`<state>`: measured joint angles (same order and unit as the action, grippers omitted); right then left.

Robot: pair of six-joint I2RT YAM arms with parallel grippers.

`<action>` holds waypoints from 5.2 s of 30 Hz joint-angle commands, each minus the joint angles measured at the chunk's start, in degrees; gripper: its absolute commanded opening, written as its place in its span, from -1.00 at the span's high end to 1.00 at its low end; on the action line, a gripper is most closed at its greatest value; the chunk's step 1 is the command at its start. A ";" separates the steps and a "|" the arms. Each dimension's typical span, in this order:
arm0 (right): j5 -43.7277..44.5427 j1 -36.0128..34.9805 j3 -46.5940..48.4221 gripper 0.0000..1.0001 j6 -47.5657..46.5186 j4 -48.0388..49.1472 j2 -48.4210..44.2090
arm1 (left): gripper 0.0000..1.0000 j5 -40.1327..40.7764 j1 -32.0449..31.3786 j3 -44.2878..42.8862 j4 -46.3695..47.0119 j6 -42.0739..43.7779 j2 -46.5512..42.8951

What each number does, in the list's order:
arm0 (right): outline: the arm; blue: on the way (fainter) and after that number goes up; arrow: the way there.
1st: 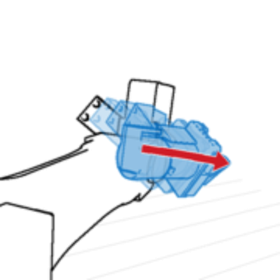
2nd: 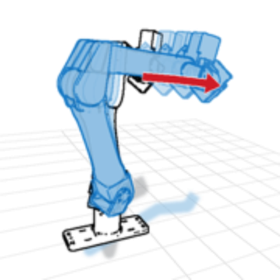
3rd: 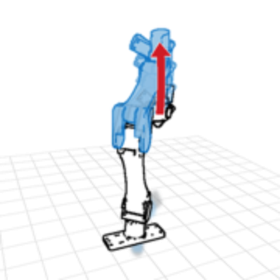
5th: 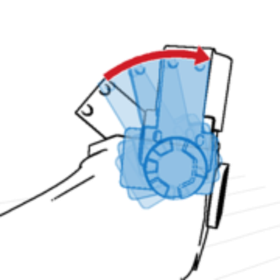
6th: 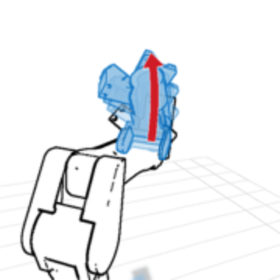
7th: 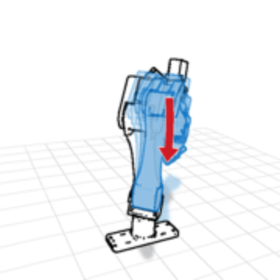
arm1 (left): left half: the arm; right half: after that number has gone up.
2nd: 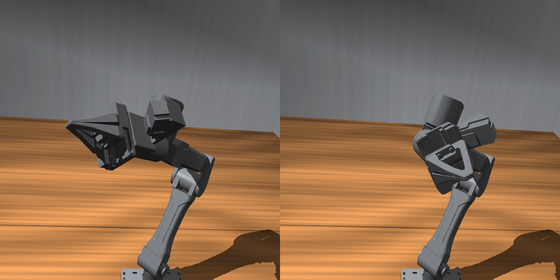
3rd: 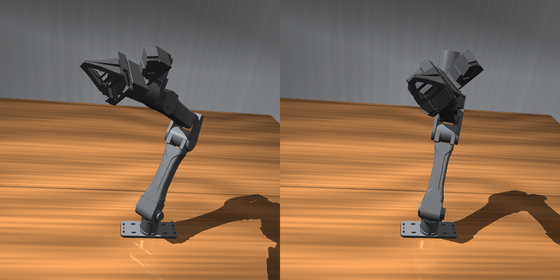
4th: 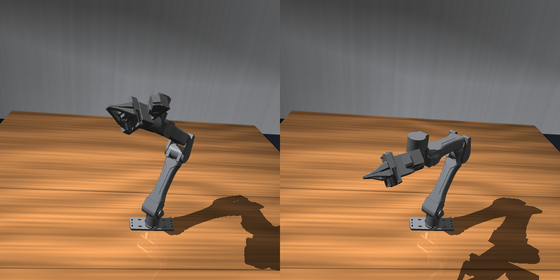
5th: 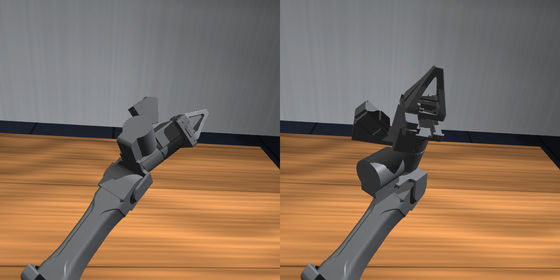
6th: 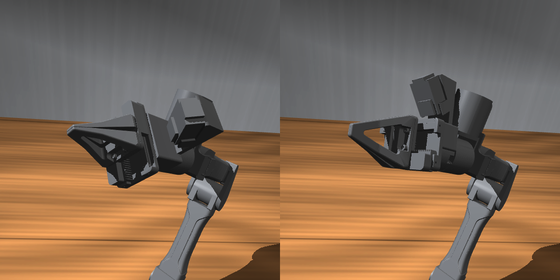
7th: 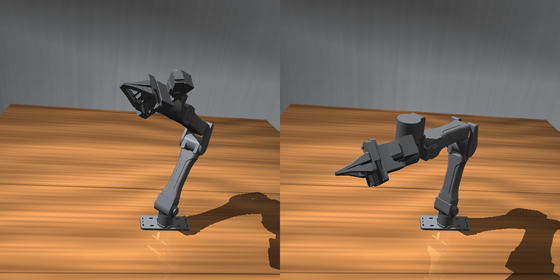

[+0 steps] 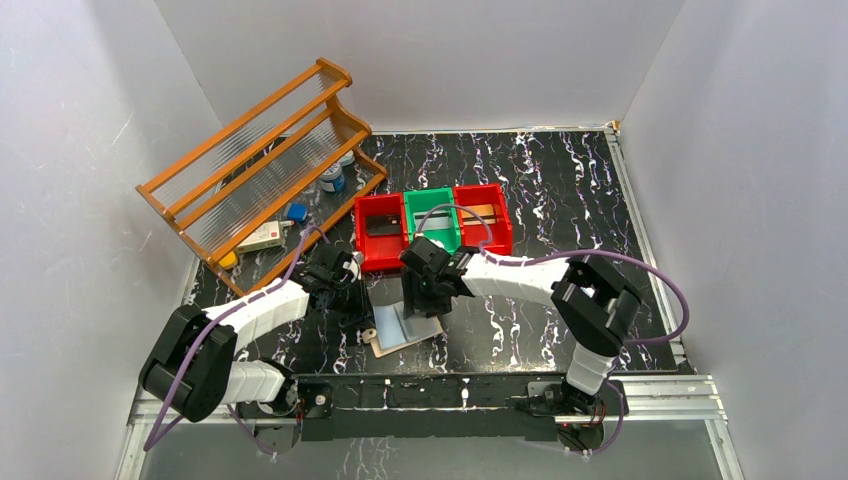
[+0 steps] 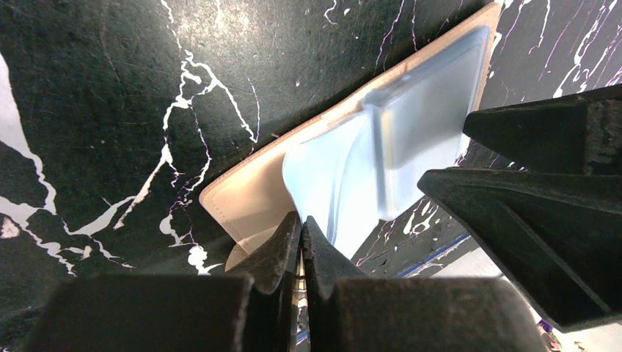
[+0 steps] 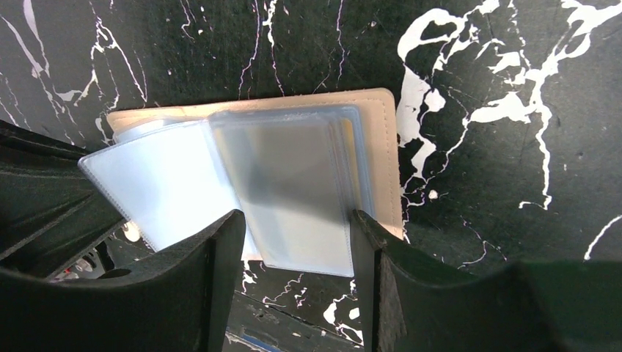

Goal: Take the credit cards out of the card holder

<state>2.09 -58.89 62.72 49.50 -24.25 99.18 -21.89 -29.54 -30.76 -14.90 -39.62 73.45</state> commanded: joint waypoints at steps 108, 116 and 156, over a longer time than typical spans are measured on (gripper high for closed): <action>-18.43 2.21 -13.67 0.06 11.76 27.42 -1.62 | 0.74 -0.40 -1.12 -0.75 -2.02 -1.99 0.26; -15.80 2.20 -13.07 0.06 11.41 23.48 -1.20 | 0.75 3.08 -1.07 -1.10 -4.59 -1.79 -0.95; -19.32 3.05 -16.02 0.49 13.20 32.29 2.68 | 0.93 3.17 -1.63 1.62 -4.02 -2.77 -2.54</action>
<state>-20.71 -55.51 45.36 64.84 9.93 100.73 -18.63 -30.79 -30.41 -17.19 -42.22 72.10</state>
